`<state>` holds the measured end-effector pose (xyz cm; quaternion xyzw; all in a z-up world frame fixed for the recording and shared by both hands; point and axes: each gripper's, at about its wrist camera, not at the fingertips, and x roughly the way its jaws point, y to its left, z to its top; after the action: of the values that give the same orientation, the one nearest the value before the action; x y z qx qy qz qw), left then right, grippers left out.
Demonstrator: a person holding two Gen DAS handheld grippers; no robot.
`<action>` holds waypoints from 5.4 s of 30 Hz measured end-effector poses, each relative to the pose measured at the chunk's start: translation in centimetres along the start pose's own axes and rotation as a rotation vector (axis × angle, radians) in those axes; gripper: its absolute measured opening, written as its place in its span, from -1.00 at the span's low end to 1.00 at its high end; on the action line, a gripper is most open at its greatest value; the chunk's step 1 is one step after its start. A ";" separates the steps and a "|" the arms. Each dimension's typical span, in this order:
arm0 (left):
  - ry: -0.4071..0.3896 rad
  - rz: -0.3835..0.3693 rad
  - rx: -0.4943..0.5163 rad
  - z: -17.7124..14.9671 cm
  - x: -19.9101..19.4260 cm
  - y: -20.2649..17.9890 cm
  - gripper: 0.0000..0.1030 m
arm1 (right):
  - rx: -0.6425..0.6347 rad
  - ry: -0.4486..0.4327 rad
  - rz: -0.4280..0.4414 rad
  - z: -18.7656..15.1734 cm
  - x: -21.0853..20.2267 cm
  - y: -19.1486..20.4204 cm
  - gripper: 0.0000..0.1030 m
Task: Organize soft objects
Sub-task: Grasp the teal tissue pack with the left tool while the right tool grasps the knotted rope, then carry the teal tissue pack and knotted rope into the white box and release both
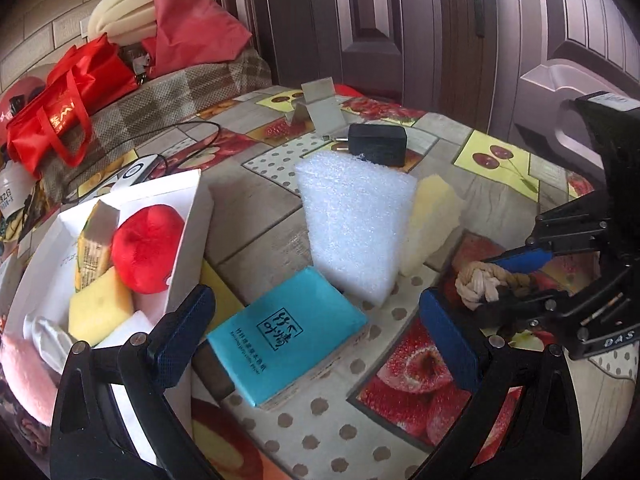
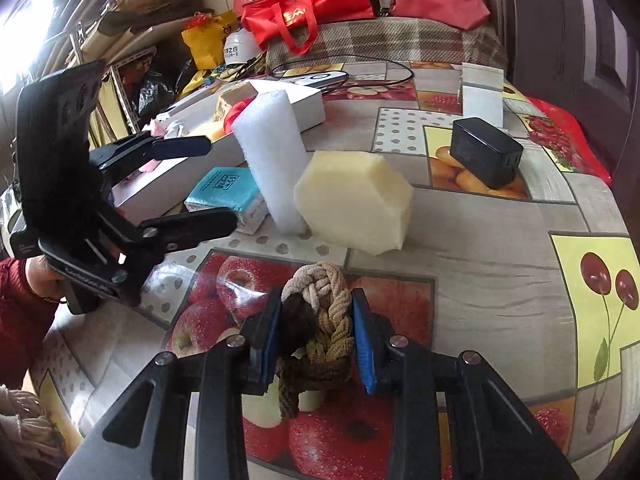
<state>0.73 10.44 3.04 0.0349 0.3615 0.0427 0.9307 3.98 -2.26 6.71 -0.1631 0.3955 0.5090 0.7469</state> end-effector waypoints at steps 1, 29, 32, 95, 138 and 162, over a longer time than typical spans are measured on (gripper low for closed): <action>0.026 0.011 0.000 0.2 0.6 0.0 0.99 | -0.008 -0.001 0.003 -0.2 -0.1 0.2 -0.38; -0.146 0.165 -0.040 -2.9 -5.3 -2.7 -0.03 | 0.038 -0.098 -0.016 -0.4 -1.9 -1.0 -0.37; -0.322 0.275 -0.128 -4.4 -9.0 -1.6 -0.03 | 0.002 -0.241 -0.082 -0.8 -4.1 0.2 -0.37; -0.179 0.405 -0.453 -9.7 -10.4 16.0 -0.02 | -0.249 -0.260 0.007 8.6 7.6 17.0 -0.32; -0.283 0.591 -0.484 -8.4 -10.2 18.8 0.31 | -0.184 -0.334 -0.123 12.8 10.6 15.6 0.45; -0.416 0.663 -0.520 -10.0 -13.1 17.1 0.99 | -0.177 -0.534 -0.224 10.2 6.5 16.3 1.00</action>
<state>-16.62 26.36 6.08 -0.0779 0.1138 0.4188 0.8975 -5.06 15.39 10.85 -0.1306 0.1187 0.4806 0.8590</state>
